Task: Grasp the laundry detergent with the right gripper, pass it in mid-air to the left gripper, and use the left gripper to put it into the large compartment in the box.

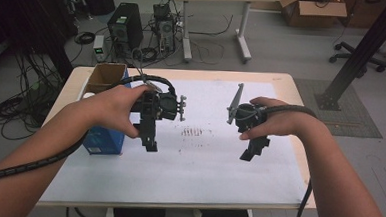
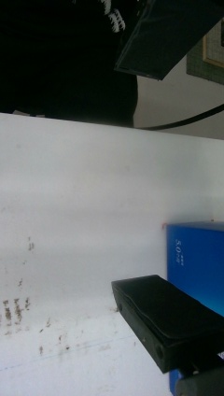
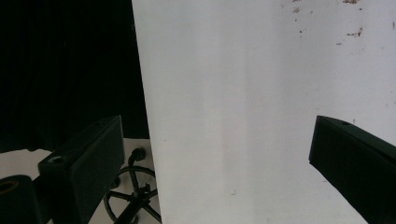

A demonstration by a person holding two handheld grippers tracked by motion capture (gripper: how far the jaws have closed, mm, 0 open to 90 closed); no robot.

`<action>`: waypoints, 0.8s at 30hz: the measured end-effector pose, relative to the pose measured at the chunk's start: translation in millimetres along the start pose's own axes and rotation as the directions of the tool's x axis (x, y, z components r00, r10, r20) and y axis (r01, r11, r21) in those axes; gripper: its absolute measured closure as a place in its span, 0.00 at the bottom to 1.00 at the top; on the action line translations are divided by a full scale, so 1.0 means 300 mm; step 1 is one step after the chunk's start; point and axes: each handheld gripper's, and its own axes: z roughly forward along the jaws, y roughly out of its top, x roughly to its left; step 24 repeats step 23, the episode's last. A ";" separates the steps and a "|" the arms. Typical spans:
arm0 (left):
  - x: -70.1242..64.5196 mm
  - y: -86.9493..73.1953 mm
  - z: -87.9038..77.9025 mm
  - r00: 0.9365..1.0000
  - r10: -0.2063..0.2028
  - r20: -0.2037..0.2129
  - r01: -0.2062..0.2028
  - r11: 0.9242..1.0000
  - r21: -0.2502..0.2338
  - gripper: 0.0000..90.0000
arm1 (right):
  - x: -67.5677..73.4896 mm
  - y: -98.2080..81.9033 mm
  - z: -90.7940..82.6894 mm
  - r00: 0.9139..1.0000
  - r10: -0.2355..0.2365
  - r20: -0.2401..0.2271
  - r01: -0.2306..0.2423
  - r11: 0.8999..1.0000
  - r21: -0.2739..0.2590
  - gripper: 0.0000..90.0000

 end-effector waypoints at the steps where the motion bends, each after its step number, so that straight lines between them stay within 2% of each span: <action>1: 0.001 0.001 -0.002 1.000 0.000 0.000 0.000 1.000 -0.001 0.00 | -0.001 0.002 0.000 1.000 -0.002 -0.002 0.002 1.000 0.000 0.04; 11: 0.009 -0.005 -0.010 1.000 -0.001 0.002 0.001 1.000 -0.006 0.00 | -0.009 0.015 0.009 1.000 0.001 -0.009 -0.001 1.000 0.008 0.04; 16: 0.009 -0.003 -0.008 1.000 0.002 0.004 -0.002 1.000 -0.005 0.00 | -0.009 0.019 0.016 1.000 -0.012 -0.019 0.012 1.000 0.007 0.04; 24: 0.001 -0.006 -0.011 1.000 -0.001 -0.006 0.001 1.000 -0.015 0.00 | -0.006 0.022 0.016 1.000 -0.008 -0.011 0.008 1.000 0.001 0.04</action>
